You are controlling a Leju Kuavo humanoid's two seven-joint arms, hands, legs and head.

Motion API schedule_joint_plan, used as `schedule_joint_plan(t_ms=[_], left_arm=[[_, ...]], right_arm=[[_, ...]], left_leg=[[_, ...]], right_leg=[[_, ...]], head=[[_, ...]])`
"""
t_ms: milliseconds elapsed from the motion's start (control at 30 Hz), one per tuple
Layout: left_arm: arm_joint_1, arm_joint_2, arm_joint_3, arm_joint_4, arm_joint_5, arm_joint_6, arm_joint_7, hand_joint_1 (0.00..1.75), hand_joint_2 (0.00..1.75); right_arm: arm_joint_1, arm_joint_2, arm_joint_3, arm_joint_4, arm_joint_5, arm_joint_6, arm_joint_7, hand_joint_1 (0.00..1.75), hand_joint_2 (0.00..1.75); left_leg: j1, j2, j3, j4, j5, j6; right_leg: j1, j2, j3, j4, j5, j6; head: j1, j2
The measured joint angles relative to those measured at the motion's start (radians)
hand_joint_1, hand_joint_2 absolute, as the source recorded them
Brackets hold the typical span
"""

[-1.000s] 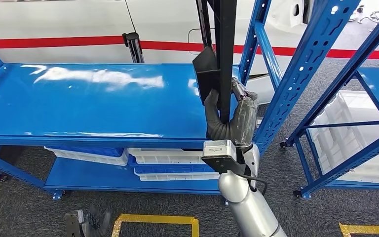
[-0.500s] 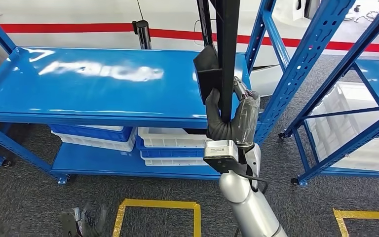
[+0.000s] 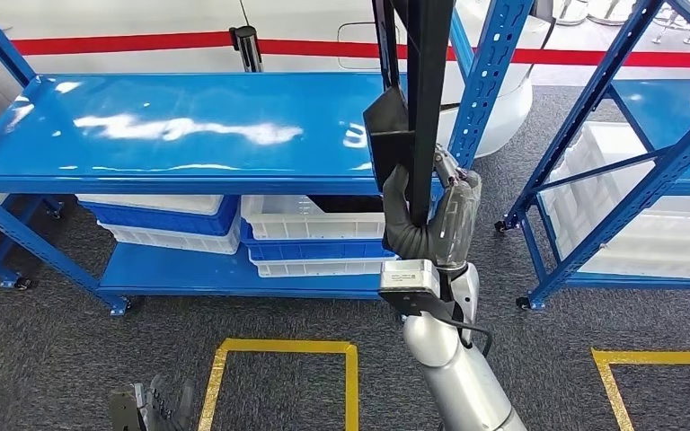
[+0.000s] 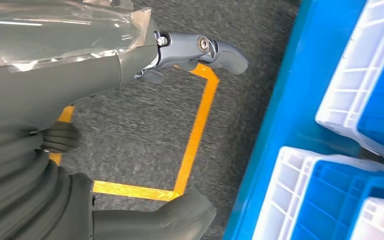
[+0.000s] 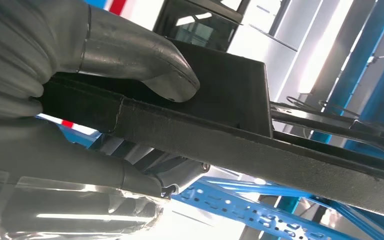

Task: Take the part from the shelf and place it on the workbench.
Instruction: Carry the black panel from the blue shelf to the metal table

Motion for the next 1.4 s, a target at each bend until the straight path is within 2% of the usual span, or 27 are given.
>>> schedule_joint_plan(t_ms=[67,133,200,267,300,367,433,467,500,567,633,700,767,800,833,867,933,967,1000,1033,1100,1167,1200,1233,1300,1333,1400], left_arm=[[-0.001,0.0,0.0,-0.004,-0.002,0.006,0.0,0.0,1.75],[-0.002,0.001,0.0,-0.014,-0.004,0.007,0.0,0.0,1.75],[-0.003,0.002,0.002,-0.023,-0.006,0.007,0.0,0.0,1.75],[-0.004,0.004,0.006,-0.028,-0.009,0.007,0.0,0.0,1.75],[-0.004,0.004,0.008,-0.03,-0.01,0.006,0.0,0.0,1.75],[-0.006,0.004,0.01,-0.034,-0.013,0.006,0.0,0.0,1.75],[-0.007,0.004,0.011,-0.035,-0.016,0.006,0.0,0.0,1.75],[-0.006,0.004,0.011,-0.035,-0.018,0.005,0.0,0.0,1.75],[-0.006,0.003,0.012,-0.035,-0.018,0.005,0.0,0.0,1.75],[-0.005,0.003,0.012,-0.035,-0.019,0.005,0.0,0.0,1.75],[-0.004,0.004,0.012,-0.039,-0.02,0.005,0.0,0.0,1.75],[-0.002,0.004,0.012,-0.046,-0.02,0.005,0.0,0.0,1.75],[0.001,0.004,0.014,-0.05,-0.019,0.005,0.0,0.0,1.75],[0.003,0.004,0.015,-0.05,-0.019,0.005,0.0,0.0,1.75],[0.005,0.005,0.016,-0.05,-0.018,0.004,0.0,0.0,1.75],[0.006,0.005,0.016,-0.051,-0.018,0.002,0.0,0.0,1.75],[0.009,0.005,0.016,-0.052,-0.018,-0.001,0.0,0.0,1.75],[0.011,0.005,0.016,-0.052,-0.018,-0.002,0.0,0.0,1.75],[0.013,0.005,0.017,-0.053,-0.018,-0.004,0.0,0.0,1.75],[0.015,0.005,0.017,-0.054,-0.018,-0.004,0.0,0.0,1.75],[0.018,0.005,0.017,-0.059,-0.018,-0.004,0.0,0.0,1.75],[0.017,0.005,0.017,-0.069,-0.018,-0.004,0.0,0.0,1.75],[0.017,0.005,0.018,-0.073,-0.018,-0.004,-0.001,0.0,1.75],[0.018,0.005,0.02,-0.076,-0.018,-0.005,-0.001,0.0,1.75],[0.019,0.004,0.027,-0.079,-0.018,-0.006,-0.001,0.0,1.75],[0.02,0.003,0.03,-0.081,-0.018,-0.006,-0.001,0.0,1.75],[0.02,0.002,0.035,-0.085,-0.018,-0.007,0.0,0.0,1.75]], right_arm=[[0.011,0.0,-0.003,-0.004,0.003,-0.003,-0.001,1.75,1.75],[0.019,0.0,-0.007,-0.015,0.008,-0.004,-0.001,1.75,1.75],[0.023,0.0,-0.01,-0.029,0.012,-0.004,-0.001,1.75,1.75],[0.028,-0.001,-0.015,-0.042,0.015,-0.004,0.0,1.75,1.75],[0.031,-0.002,-0.019,-0.048,0.016,-0.004,0.001,1.75,1.75],[0.038,-0.005,-0.025,-0.058,0.018,-0.004,0.003,1.75,1.75],[0.046,-0.009,-0.029,-0.066,0.021,-0.004,0.003,1.75,1.75],[0.051,-0.012,-0.03,-0.07,0.022,-0.004,0.004,1.75,1.75],[0.057,-0.014,-0.031,-0.073,0.023,-0.004,0.004,1.75,1.75],[0.065,-0.017,-0.032,-0.078,0.026,-0.004,0.005,1.75,1.75],[0.068,-0.018,-0.032,-0.085,0.029,-0.003,0.006,1.75,1.75],[0.073,-0.018,-0.032,-0.092,0.031,-0.003,0.008,1.75,1.75],[0.081,-0.02,-0.034,-0.095,0.031,-0.003,0.008,1.75,1.75],[0.084,-0.02,-0.035,-0.095,0.03,-0.003,0.007,1.75,1.75],[0.088,-0.021,-0.035,-0.095,0.029,-0.003,0.006,1.75,1.75],[0.09,-0.021,-0.036,-0.095,0.028,-0.003,0.005,1.75,1.75],[0.093,-0.022,-0.038,-0.095,0.027,-0.005,0.0,1.75,1.75],[0.096,-0.023,-0.038,-0.095,0.026,-0.006,-0.003,1.75,1.75],[0.098,-0.024,-0.038,-0.095,0.024,-0.008,-0.005,1.75,1.75],[0.101,-0.026,-0.039,-0.095,0.021,-0.01,-0.007,1.75,1.75],[0.103,-0.029,-0.04,-0.097,0.016,-0.014,-0.008,1.75,1.75],[0.103,-0.031,-0.041,-0.104,0.013,-0.018,-0.009,1.75,1.75],[0.102,-0.032,-0.041,-0.107,0.011,-0.019,-0.011,1.75,1.75],[0.102,-0.033,-0.042,-0.11,0.009,-0.02,-0.013,1.75,1.75],[0.103,-0.038,-0.042,-0.111,0.002,-0.021,-0.017,1.75,1.75],[0.105,-0.042,-0.042,-0.111,-0.001,-0.021,-0.019,1.75,1.75],[0.107,-0.051,-0.042,-0.111,-0.005,-0.022,-0.023,1.75,1.75]], left_leg=[[0.001,-0.001,0.066,-0.045,0.035,0.003],[-0.003,-0.008,0.145,-0.153,0.016,0.015],[-0.013,-0.013,0.176,-0.209,-0.005,0.032],[-0.018,-0.009,0.178,-0.229,0.014,0.051],[-0.018,-0.005,0.177,-0.242,0.027,0.061],[-0.014,0.003,0.163,-0.264,0.058,0.077],[-0.014,0.005,0.134,-0.267,0.083,0.081],[-0.014,0.006,0.117,-0.267,0.096,0.079],[-0.012,0.008,0.1,-0.266,0.109,0.075],[-0.007,0.01,0.063,-0.263,0.136,0.064],[-0.004,0.011,0.03,-0.254,0.16,0.048],[-0.005,0.011,0.012,-0.247,0.184,0.034],[-0.001,0.011,0.007,-0.251,0.208,0.023],[0.002,0.01,0.003,-0.249,0.201,0.018],[0.005,0.008,-0.004,-0.234,0.174,0.013],[0.007,0.007,-0.013,-0.2,0.127,0.009],[0.009,0.005,-0.032,-0.082,0.018,0.002],[0.01,0.005,-0.035,-0.019,-0.01,0.0],[0.01,0.005,-0.028,0.023,-0.015,0.0],[0.01,0.005,-0.008,0.037,-0.002,0.001],[0.01,0.003,0.078,-0.038,0.025,0.008],[0.005,-0.004,0.173,-0.164,0.002,0.019],[0.001,-0.008,0.198,-0.206,-0.012,0.026],[-0.004,-0.011,0.208,-0.226,-0.015,0.033],[-0.008,-0.007,0.201,-0.241,0.008,0.048],[-0.007,-0.004,0.194,-0.25,0.023,0.056],[-0.005,0.002,0.171,-0.262,0.053,0.069]], right_leg=[[0.001,0.0,-0.034,0.02,0.009,0.005],[0.0,0.0,-0.057,0.032,0.019,0.013],[-0.004,0.0,-0.064,0.032,0.032,0.028],[-0.006,0.001,-0.066,0.03,0.041,0.041],[-0.005,0.002,-0.073,0.037,0.032,0.043],[-0.002,0.004,-0.102,0.097,-0.026,0.034],[-0.007,0.005,-0.136,0.209,-0.101,0.027],[-0.011,0.005,-0.142,0.257,-0.118,0.033],[-0.015,0.005,-0.138,0.283,-0.115,0.045],[-0.027,0.004,-0.085,0.246,-0.07,0.077],[-0.034,0.005,0.014,0.115,-0.057,0.093],[-0.029,0.008,0.071,0.018,-0.08,0.085],[-0.025,0.009,0.062,0.01,-0.081,0.069],[-0.027,0.008,0.056,0.013,-0.072,0.059],[-0.03,0.005,0.047,0.016,-0.06,0.046],[-0.033,0.003,0.037,0.016,-0.046,0.035],[-0.026,0.0,0.01,0.018,-0.021,0.021],[-0.022,0.0,-0.005,0.019,-0.008,0.019],[-0.019,-0.001,-0.021,0.021,0.003,0.019],[-0.016,-0.001,-0.038,0.024,0.014,0.019],[-0.015,0.001,-0.066,0.03,0.032,0.023],[-0.013,0.001,-0.079,0.029,0.049,0.033],[-0.013,0.001,-0.08,0.026,0.057,0.04],[-0.014,0.0,-0.081,0.021,0.066,0.048],[-0.015,0.001,-0.085,0.016,0.077,0.061],[-0.013,0.002,-0.094,0.026,0.062,0.061],[-0.012,0.003,-0.125,0.103,-0.014,0.047]], head=[[0.0,0.0],[0.001,0.0],[0.001,0.0],[0.0,0.0],[0.0,0.0],[0.004,0.0],[0.007,0.0],[0.007,0.0],[0.007,0.0],[0.008,0.0],[0.012,0.0],[0.016,0.0],[0.017,0.0],[0.015,0.0],[0.013,0.0],[0.01,0.0],[0.007,0.0],[0.007,0.0],[0.008,0.0],[0.007,0.0],[0.007,0.0],[0.012,0.0],[0.015,0.0],[0.018,0.0],[0.02,0.0],[0.02,0.0],[0.024,0.0]])
